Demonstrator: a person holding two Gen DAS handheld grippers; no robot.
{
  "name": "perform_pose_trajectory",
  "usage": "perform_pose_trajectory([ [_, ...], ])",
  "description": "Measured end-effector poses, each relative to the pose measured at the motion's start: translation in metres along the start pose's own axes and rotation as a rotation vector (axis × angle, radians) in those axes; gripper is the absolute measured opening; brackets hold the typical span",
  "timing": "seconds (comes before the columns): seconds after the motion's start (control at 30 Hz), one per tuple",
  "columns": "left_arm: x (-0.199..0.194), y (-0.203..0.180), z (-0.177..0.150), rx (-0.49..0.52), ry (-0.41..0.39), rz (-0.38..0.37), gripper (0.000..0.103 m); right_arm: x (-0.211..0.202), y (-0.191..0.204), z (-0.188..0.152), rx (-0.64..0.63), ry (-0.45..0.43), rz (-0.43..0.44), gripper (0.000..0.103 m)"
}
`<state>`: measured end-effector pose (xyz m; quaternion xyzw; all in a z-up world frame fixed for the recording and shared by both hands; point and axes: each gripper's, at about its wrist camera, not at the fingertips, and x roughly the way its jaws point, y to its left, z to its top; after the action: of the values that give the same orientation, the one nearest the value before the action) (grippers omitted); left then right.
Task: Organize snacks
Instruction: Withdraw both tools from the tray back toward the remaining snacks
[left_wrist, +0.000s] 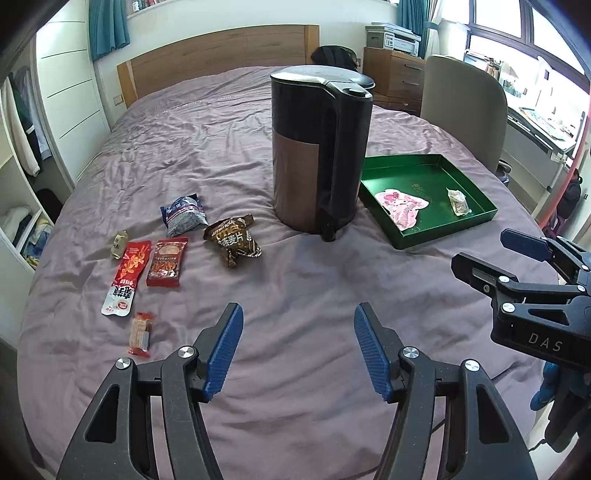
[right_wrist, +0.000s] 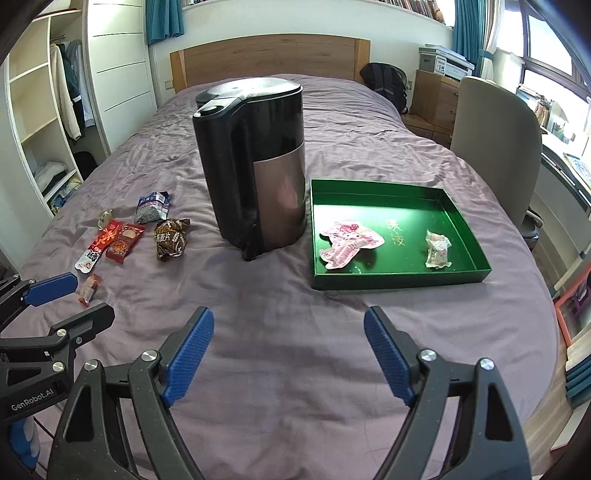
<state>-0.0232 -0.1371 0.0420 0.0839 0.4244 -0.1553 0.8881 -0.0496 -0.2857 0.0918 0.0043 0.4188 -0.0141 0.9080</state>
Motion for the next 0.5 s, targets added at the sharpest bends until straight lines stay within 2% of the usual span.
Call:
perform_pose_trajectory([
  [0.5,-0.01,0.032,-0.027,-0.037,-0.003,0.052,0.057,-0.008,0.041,-0.018,-0.037,0.028,0.027,0.103],
])
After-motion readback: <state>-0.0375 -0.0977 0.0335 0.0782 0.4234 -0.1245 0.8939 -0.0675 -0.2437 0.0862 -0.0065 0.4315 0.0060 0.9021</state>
